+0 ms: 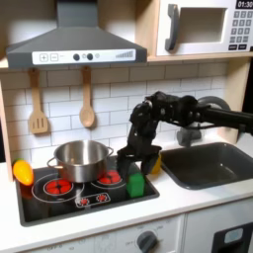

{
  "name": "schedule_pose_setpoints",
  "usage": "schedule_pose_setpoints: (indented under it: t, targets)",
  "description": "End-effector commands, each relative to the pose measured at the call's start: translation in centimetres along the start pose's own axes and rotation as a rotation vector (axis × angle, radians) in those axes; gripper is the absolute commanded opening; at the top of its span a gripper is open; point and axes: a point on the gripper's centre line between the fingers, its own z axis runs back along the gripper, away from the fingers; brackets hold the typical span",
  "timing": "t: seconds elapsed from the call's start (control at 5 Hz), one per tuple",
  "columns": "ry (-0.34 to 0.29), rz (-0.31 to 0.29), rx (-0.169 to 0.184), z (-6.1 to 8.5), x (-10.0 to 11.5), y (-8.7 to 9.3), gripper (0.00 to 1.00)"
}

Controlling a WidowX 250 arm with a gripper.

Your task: Reach green block

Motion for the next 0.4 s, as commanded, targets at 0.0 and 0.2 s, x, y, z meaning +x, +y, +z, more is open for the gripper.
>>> schedule_pose_setpoints:
  t: [0.0, 0.2]
  targets:
    - [-0.001, -0.012, -0.005, -0.7, 0.37, -0.79, 1.0]
    - [0.003, -0.017, -0.005, -1.28, 0.7, -1.02, 1.0]
